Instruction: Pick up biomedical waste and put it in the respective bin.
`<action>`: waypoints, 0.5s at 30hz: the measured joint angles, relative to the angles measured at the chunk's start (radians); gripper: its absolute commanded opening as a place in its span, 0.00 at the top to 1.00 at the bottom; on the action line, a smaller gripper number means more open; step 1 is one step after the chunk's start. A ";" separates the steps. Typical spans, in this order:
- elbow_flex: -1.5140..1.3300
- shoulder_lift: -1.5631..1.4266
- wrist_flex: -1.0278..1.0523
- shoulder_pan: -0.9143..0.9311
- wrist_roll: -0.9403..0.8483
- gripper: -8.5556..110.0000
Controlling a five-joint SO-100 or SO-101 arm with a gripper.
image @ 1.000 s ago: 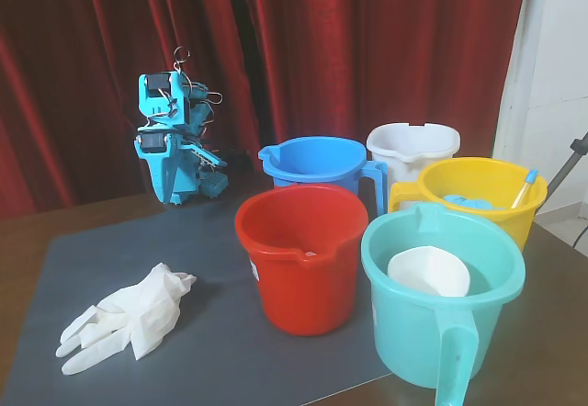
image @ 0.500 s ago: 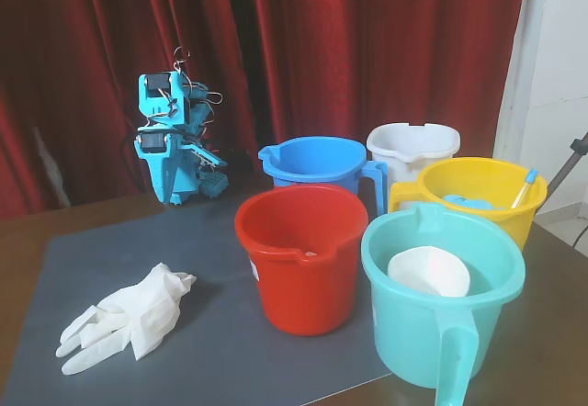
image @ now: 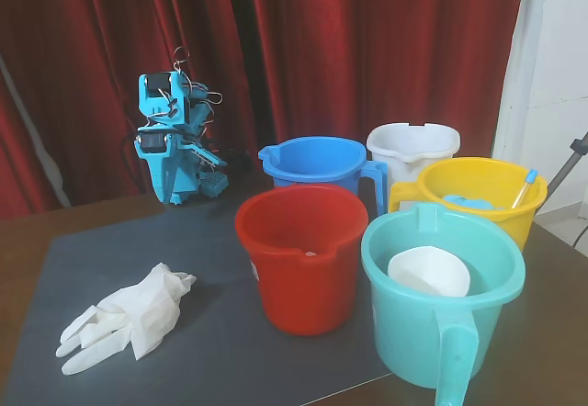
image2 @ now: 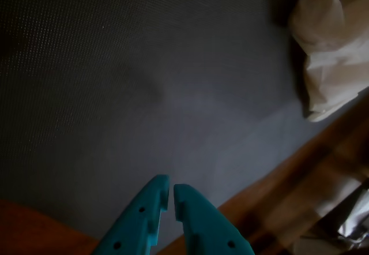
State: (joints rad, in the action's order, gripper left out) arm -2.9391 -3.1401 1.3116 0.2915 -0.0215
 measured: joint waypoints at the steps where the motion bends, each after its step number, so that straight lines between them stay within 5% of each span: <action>1: 0.000 0.000 0.000 0.000 0.000 0.93; 15: -0.005 -0.002 -0.012 0.000 -0.005 0.93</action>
State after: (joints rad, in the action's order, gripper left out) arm -2.9437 -3.1416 1.2993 0.2915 -0.0261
